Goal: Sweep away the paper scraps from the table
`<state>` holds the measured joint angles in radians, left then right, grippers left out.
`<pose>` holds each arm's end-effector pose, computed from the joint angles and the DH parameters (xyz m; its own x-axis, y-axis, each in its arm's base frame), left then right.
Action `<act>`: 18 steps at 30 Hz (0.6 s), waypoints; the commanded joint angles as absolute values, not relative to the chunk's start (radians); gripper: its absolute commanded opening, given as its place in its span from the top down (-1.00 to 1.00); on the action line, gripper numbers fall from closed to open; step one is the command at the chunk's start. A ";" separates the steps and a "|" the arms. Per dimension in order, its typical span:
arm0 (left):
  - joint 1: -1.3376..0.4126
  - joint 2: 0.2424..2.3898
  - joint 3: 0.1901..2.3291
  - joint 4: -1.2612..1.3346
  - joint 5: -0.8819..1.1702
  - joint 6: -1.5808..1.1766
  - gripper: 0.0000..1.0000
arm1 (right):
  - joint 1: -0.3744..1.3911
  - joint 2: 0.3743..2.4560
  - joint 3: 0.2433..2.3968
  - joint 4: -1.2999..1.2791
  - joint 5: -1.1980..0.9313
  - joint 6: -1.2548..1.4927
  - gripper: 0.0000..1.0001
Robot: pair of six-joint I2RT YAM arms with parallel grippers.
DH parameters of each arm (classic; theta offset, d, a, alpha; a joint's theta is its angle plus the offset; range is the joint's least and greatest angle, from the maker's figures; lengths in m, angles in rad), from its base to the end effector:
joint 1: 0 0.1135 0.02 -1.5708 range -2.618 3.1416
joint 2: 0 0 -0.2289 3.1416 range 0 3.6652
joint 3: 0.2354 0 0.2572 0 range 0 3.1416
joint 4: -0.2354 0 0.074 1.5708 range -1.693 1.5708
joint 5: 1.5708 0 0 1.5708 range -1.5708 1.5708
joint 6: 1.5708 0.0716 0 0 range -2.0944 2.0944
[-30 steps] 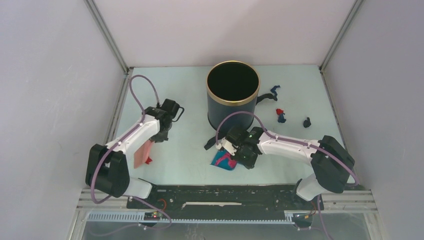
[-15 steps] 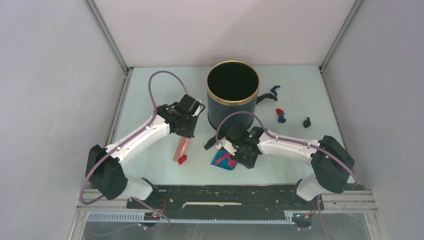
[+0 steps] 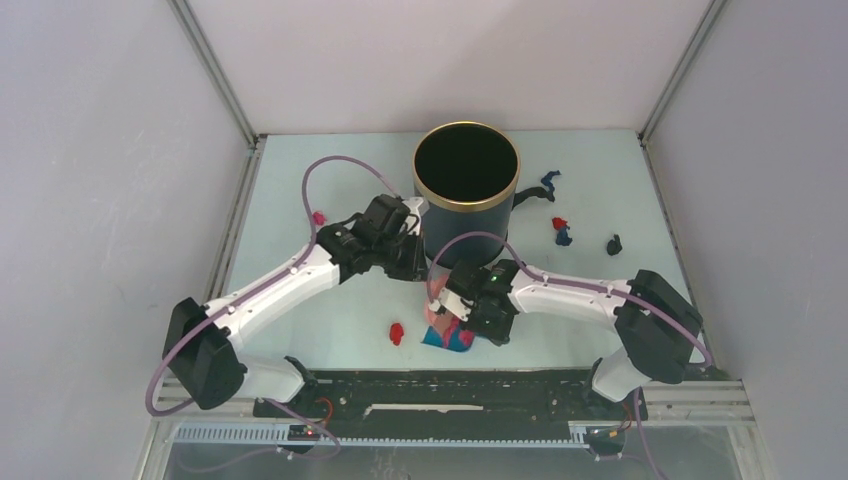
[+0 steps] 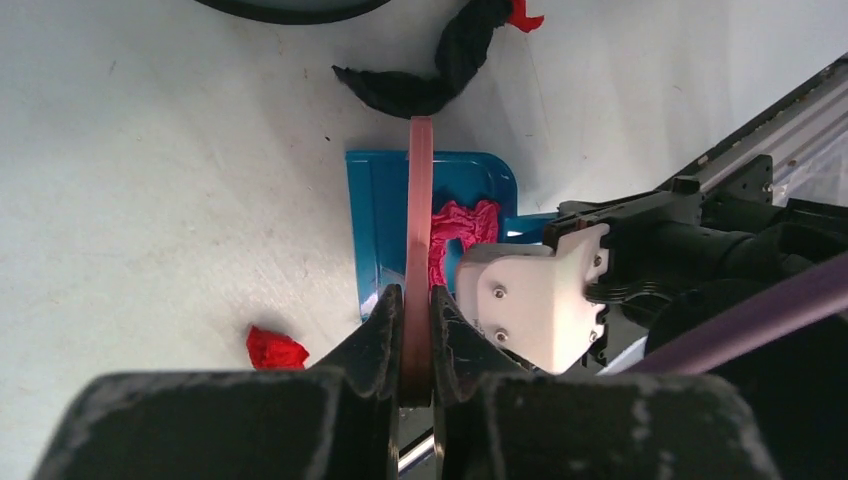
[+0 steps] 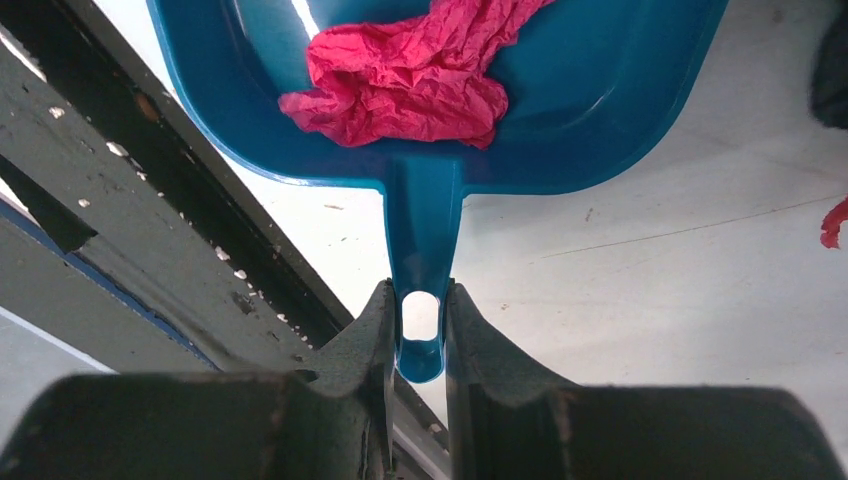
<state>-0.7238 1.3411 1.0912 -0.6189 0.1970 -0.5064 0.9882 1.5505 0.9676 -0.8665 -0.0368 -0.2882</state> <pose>0.2291 -0.2212 0.2225 -0.8612 0.1264 -0.4922 0.3733 0.8146 -0.4439 0.1490 0.2309 0.1103 -0.2858 -0.9499 -0.1265 -0.9576 0.2880 0.0006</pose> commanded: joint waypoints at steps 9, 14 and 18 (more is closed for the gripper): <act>-0.729 1.073 1.227 -0.925 -0.053 -0.479 1.00 | 1.090 1.592 0.977 -0.948 0.048 -0.364 1.00; -0.729 1.019 1.248 -1.059 -0.151 -0.525 1.00 | 1.131 1.631 0.978 -0.948 0.075 -0.366 1.00; -0.729 1.034 1.196 -1.160 -0.278 -0.545 1.00 | 1.137 1.642 1.025 -0.968 0.070 -0.359 1.00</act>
<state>-0.7280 1.0088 1.2316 -1.0119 -0.1150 -0.5163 1.1233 1.6341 0.9699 -0.9302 0.0544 -0.3466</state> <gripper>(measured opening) 0.120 0.257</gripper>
